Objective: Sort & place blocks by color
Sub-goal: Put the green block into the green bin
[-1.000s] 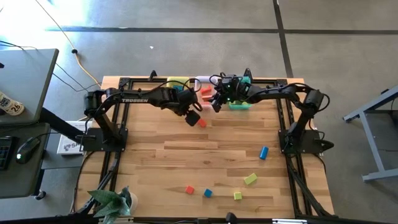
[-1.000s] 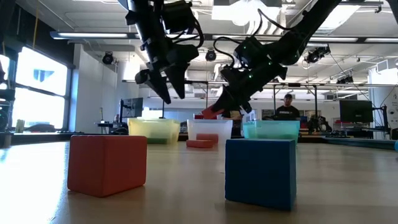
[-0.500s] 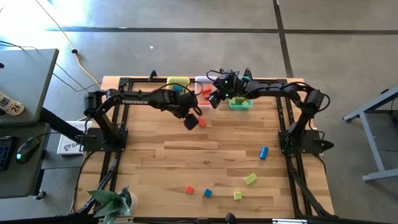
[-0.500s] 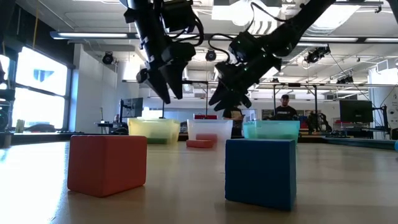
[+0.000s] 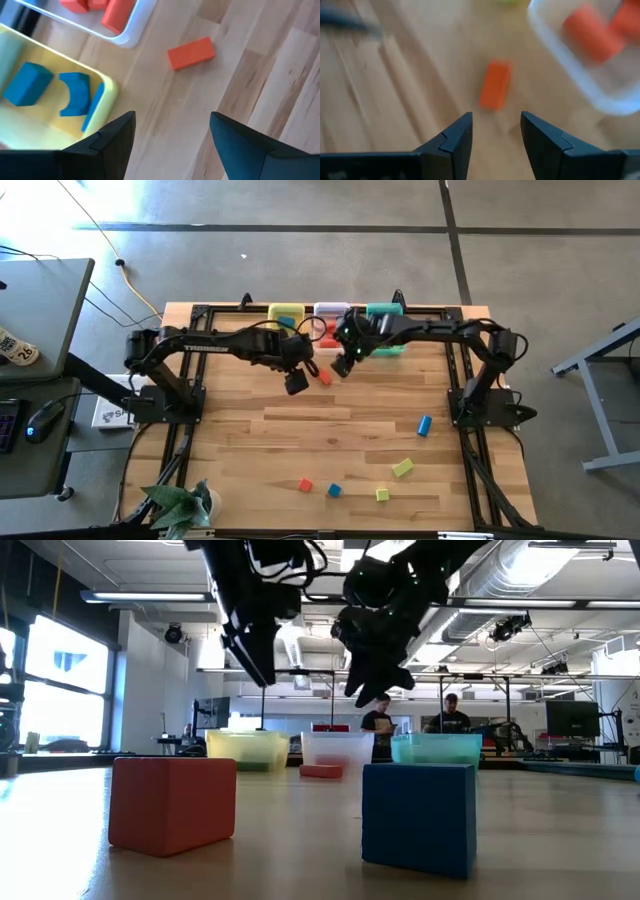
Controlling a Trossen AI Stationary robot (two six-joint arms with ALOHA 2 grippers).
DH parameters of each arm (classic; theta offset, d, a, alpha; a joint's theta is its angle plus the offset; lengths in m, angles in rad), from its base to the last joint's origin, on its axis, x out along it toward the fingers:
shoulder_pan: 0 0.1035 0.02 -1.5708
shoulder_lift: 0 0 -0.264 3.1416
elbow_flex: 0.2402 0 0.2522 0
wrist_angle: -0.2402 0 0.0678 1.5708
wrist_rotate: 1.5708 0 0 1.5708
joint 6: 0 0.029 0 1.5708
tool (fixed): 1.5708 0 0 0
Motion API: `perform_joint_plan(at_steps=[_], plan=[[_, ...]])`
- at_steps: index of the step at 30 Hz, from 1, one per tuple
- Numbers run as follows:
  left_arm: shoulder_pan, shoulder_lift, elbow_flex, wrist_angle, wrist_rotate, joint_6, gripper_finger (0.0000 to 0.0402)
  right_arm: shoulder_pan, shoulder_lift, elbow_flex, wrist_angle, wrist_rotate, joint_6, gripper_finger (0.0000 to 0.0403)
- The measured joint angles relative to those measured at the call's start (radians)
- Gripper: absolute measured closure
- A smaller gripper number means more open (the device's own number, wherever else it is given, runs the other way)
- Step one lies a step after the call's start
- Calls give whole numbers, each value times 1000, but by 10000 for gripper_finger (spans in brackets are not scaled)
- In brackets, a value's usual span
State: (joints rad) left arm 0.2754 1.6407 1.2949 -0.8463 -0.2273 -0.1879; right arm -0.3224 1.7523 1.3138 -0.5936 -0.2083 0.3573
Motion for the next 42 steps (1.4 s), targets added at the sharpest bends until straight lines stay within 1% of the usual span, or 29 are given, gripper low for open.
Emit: perform_joint_plan(at_steps=[4, 11, 14, 18, 24, 28, 35, 39, 42], plan=[[0, -50, 0, -18, -5, 35, 158, 87, 0, 0, -90, 20, 78, 249], [0, -106, 0, -18, -5, 92, 158, 251, 0, 0, -266, 88, 211, 249], [0, -117, 0, -18, -5, 113, 158, 320, 0, 0, -323, 89, 245, 249], [0, -119, 0, -18, -4, 113, 158, 410, 0, 0, -371, 73, 249, 249], [0, -119, 0, -18, -4, 109, 158, 525, 0, 0, -396, 12, 245, 249], [0, -119, 0, -18, -4, 65, 158, 597, 0, 0, -397, -33, 240, 249], [0, -119, 0, -18, -4, 43, 158, 736, 0, 0, -397, -36, 237, 249], [0, -119, 0, -21, -4, 4, 158, 808, 0, 0, -392, -32, 241, 249], [0, -119, 0, -24, -9, -19, 158, 854, 0, 0, -374, -7, 263, 249]])
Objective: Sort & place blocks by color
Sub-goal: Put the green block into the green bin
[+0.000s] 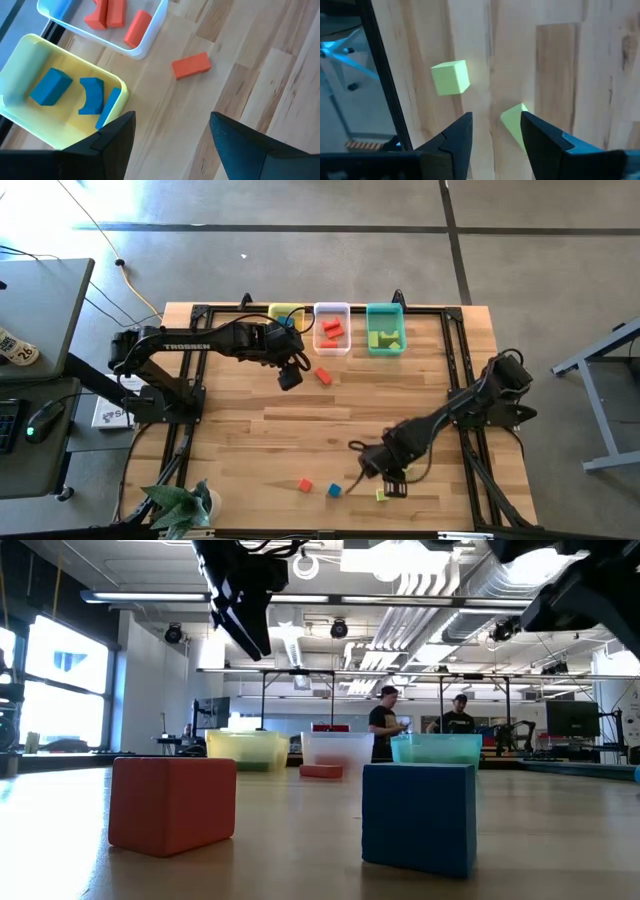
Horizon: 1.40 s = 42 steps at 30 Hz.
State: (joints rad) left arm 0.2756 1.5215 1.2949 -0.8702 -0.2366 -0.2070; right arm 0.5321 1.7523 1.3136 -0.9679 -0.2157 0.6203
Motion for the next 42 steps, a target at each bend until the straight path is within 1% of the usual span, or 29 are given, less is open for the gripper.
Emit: perform_joint_plan(at_steps=[9, 14, 18, 21, 24, 27, 32, 42], plan=[[0, 0, 0, -1, -8, -5, 158, 99, 0, 0, 107, 100, 36, 249], [0, 0, 0, -1, -10, -52, 158, 130, 0, 0, 122, 145, 77, 249], [0, 0, 0, -1, -10, -53, 158, 134, 0, 0, 127, 133, 91, 249], [0, 0, 0, -1, -10, -53, 158, 136, 0, 0, 146, 156, 105, 248], [0, 0, 0, -2, -10, -56, 158, 136, 0, 0, 164, 129, 104, 239], [0, 0, 0, -9, -10, -78, 158, 137, 0, 0, 164, 119, 113, 220], [-2, 0, 1, -25, -10, -86, 158, 163, 14, -1, 193, 180, 86, 192], [-2, 0, 1, -55, -4, -131, 158, 210, 128, -1, 242, 241, 60, 189]])
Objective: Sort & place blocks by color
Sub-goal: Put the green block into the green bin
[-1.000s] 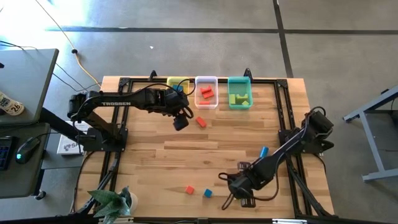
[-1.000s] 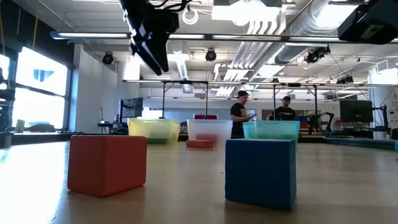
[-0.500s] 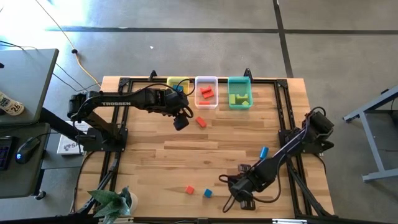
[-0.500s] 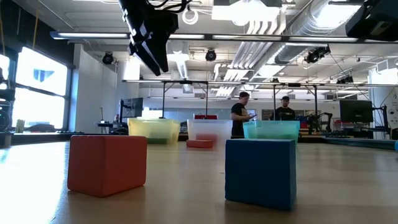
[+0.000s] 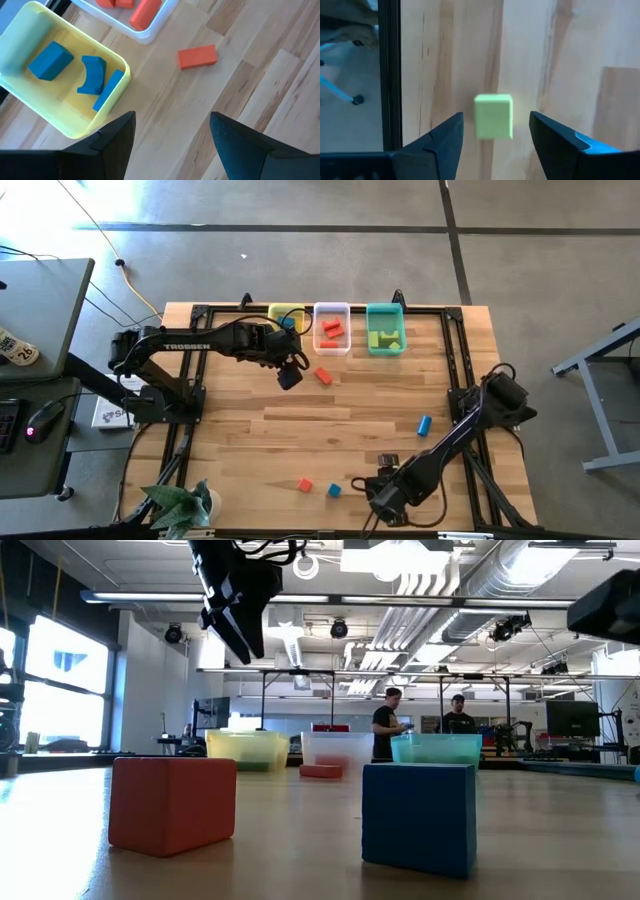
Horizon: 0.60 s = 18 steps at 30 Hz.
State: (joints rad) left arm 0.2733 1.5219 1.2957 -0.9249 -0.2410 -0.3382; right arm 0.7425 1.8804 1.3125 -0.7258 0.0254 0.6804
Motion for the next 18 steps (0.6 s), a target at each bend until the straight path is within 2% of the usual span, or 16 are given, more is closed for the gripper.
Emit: perform_joint_plan(at_steps=[11, 14, 18], plan=[[-1, 0, 0, 0, 2, -4, 158, 0, 84, 0, 19, -19, 45, 196], [0, 0, 0, 0, 3, -24, 158, -2, 85, 0, 16, -19, 53, 226], [0, 0, 0, 1, 3, -27, 158, -17, 83, 1, 15, -37, 56, 297]])
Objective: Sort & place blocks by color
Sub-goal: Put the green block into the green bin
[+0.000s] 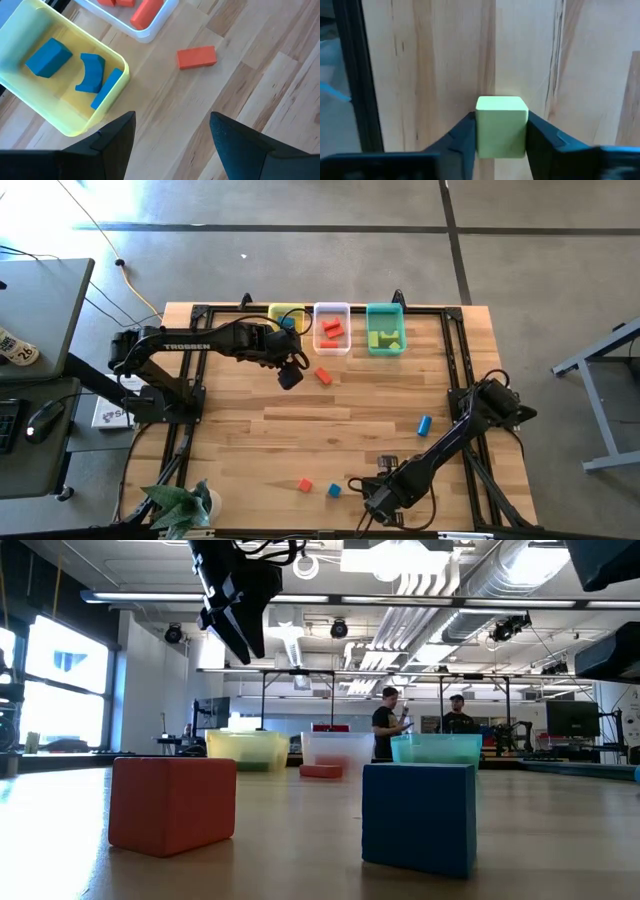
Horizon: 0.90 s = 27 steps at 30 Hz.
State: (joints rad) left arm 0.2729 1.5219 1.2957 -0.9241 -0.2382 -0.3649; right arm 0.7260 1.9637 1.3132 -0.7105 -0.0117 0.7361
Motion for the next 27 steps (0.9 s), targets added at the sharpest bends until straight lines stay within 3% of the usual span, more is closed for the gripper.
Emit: perform_joint_plan(at_steps=[9, 15, 27], plan=[[0, 0, 0, 0, -4, 8, 158, -55, -30, 0, -47, 24, -22, 303], [0, 0, 0, 1, -45, 144, 158, -152, -99, 0, -157, 100, -61, 303], [47, 0, 0, 53, -36, 452, 158, -552, -299, 0, -240, 234, -123, 303]])
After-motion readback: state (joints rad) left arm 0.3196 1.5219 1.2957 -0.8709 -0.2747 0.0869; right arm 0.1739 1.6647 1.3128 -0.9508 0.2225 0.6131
